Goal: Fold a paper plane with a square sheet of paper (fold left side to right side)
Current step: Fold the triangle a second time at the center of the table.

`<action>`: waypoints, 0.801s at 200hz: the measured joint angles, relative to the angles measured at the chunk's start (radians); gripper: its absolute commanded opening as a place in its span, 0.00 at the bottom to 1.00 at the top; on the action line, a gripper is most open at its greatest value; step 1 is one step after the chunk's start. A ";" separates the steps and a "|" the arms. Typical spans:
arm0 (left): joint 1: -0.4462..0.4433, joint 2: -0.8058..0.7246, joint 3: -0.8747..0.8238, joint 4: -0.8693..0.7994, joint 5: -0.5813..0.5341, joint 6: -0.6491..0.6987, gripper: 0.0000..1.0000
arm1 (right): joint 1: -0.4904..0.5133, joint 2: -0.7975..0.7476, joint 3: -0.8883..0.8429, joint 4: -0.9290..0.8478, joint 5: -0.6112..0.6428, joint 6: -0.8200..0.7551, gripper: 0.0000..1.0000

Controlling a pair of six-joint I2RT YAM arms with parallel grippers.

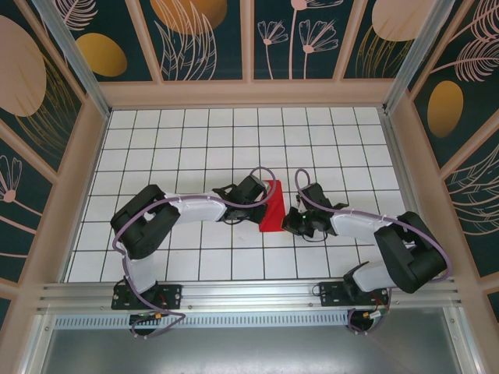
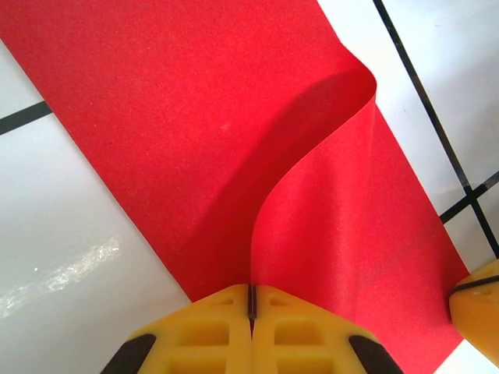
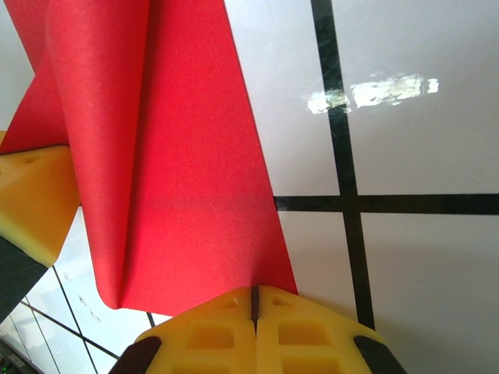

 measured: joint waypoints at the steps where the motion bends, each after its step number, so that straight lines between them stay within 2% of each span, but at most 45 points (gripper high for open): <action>1: 0.000 0.000 0.000 0.000 0.000 0.000 0.07 | 0.000 0.001 0.000 0.000 0.000 0.000 0.05; 98: 0.000 0.000 -0.013 0.008 0.004 0.000 0.07 | 0.002 -0.020 0.007 -0.019 0.000 -0.022 0.11; 136: 0.000 0.002 -0.013 0.011 0.004 0.000 0.07 | -0.072 -0.142 0.013 -0.021 -0.021 -0.020 0.09; 160: 0.000 0.003 -0.014 0.012 0.004 0.000 0.07 | -0.082 -0.136 0.029 0.035 -0.028 -0.002 0.06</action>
